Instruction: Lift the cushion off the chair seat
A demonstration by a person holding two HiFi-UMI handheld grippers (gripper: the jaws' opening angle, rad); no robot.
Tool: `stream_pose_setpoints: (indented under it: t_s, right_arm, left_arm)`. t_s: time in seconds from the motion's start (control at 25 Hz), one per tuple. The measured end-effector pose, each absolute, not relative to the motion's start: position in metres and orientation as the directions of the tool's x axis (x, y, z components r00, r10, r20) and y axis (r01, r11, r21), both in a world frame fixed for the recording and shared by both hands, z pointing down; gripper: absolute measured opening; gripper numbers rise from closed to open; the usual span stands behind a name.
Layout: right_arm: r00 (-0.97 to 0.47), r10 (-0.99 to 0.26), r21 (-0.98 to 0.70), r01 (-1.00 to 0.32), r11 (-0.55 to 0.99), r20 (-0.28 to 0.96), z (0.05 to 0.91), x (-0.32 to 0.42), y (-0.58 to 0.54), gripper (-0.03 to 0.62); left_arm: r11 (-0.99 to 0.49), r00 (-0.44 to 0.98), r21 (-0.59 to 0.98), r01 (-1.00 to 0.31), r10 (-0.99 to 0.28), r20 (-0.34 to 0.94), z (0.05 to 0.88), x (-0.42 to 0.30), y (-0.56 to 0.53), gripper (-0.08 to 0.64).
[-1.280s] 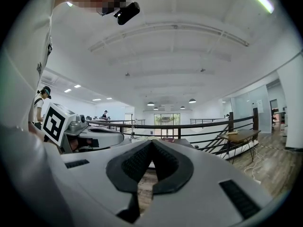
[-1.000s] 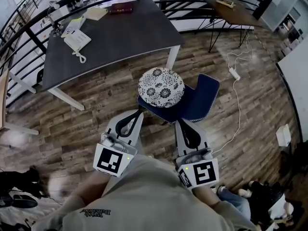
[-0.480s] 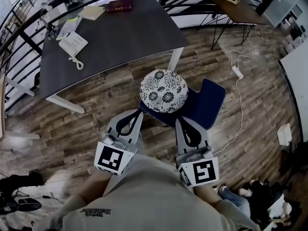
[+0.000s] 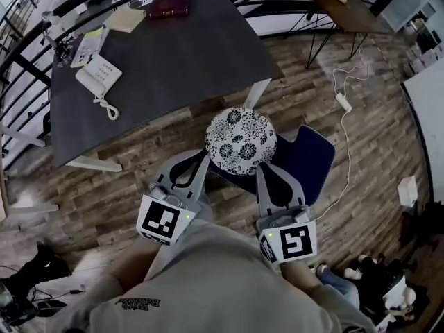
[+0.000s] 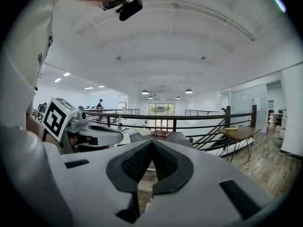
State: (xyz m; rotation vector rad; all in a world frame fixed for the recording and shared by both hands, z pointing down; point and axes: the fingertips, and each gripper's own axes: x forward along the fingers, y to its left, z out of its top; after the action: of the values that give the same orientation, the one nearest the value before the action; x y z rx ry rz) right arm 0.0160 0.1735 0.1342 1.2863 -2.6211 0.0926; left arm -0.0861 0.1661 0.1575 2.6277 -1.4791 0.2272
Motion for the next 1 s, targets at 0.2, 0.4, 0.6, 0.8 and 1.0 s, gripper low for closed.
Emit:
stream_pose_setpoints:
  t_s: [0.2,0.4,0.6,0.8,1.0]
  right_arm:
    - [-0.552,-0.800,0.044,-0.816,0.576,0.234,0.135,-0.009,0.126,0.003]
    - [-0.492,-0.838,0.049,-0.855,0.516,0.236,0.135,-0.021,0.084,0.003]
    - [-0.450,-0.866,0.065,-0.878,0.473,0.219,0.132,-0.034,0.051,0.003]
    - [-0.441,-0.872,0.070,-0.883,0.464,0.211,0.132,-0.048,0.033,0.003]
    - [-0.430,-0.888,0.102,-0.888,0.449,0.166,0.121,-0.044,0.027,0.003]
  left_arm:
    - [-0.551,0.547,0.040,-0.834,-0.814,0.194,0.160,-0.111,0.118,0.004]
    - [-0.594,0.591,0.049,-0.803,-0.782,0.197,0.162,-0.127,0.079,0.005]
    - [-0.613,0.610,0.052,-0.789,-0.768,0.197,0.164,-0.153,0.039,0.005]
    - [-0.613,0.613,0.065,-0.788,-0.768,0.187,0.163,-0.167,0.016,0.005]
    - [-0.629,0.628,0.054,-0.776,-0.761,0.165,0.158,-0.162,0.009,0.005]
